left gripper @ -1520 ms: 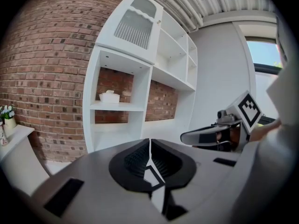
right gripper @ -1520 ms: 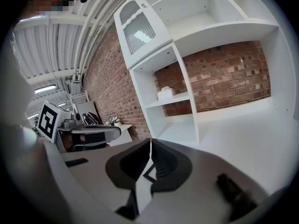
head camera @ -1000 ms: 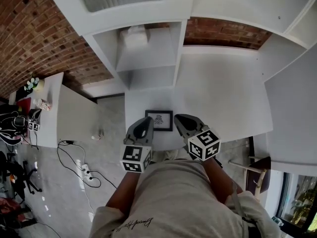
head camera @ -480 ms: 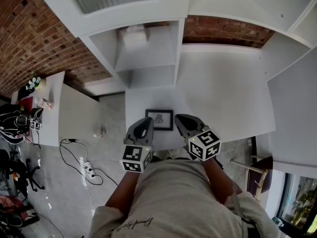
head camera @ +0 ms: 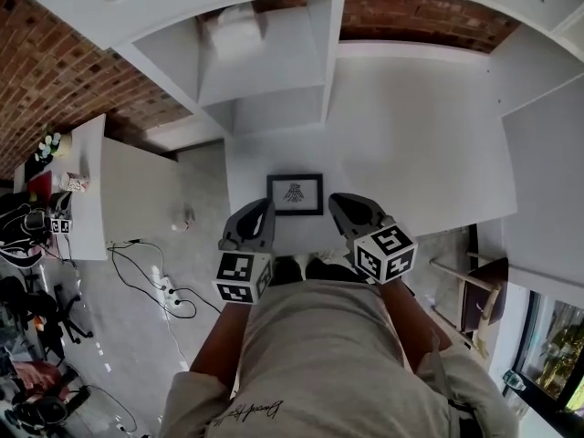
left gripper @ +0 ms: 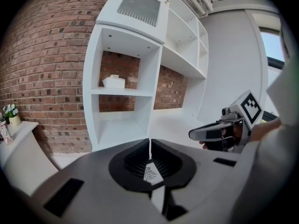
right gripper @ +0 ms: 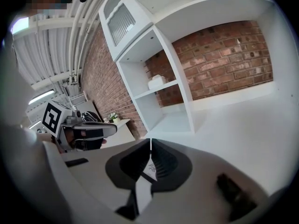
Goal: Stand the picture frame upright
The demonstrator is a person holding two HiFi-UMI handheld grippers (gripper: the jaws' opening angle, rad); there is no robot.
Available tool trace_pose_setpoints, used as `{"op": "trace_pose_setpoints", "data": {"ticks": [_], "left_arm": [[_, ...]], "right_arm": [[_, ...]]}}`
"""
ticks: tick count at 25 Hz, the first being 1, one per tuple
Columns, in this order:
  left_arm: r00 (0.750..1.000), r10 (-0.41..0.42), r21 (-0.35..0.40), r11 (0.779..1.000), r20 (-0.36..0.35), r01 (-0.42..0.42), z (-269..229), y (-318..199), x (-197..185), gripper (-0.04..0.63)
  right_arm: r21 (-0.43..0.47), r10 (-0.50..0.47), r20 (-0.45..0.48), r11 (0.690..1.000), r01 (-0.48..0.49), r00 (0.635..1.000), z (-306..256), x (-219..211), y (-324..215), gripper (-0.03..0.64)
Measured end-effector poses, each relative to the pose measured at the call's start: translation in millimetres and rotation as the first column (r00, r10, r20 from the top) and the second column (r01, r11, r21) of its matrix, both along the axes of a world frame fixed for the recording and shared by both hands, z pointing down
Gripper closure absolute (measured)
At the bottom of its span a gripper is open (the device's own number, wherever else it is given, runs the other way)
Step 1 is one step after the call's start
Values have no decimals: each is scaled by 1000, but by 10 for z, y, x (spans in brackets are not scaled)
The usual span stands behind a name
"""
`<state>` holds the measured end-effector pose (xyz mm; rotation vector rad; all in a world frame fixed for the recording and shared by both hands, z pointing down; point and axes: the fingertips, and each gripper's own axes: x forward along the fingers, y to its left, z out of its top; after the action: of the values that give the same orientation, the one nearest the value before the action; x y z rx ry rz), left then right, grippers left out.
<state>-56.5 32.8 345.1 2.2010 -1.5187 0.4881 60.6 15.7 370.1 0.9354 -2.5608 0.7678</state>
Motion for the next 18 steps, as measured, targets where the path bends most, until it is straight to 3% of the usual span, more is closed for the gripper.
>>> {"op": "trace_pose_setpoints", "data": {"ticks": [9, 18], "left_arm": [[998, 60, -90, 994, -5, -60, 333, -219, -203, 572], [997, 63, -207, 976, -50, -72, 771, -338, -386, 572]], "right_arm": [[-55, 48, -60, 997, -51, 997, 269, -152, -124, 588], [-111, 83, -119, 989, -97, 989, 620, -189, -178, 588]]}}
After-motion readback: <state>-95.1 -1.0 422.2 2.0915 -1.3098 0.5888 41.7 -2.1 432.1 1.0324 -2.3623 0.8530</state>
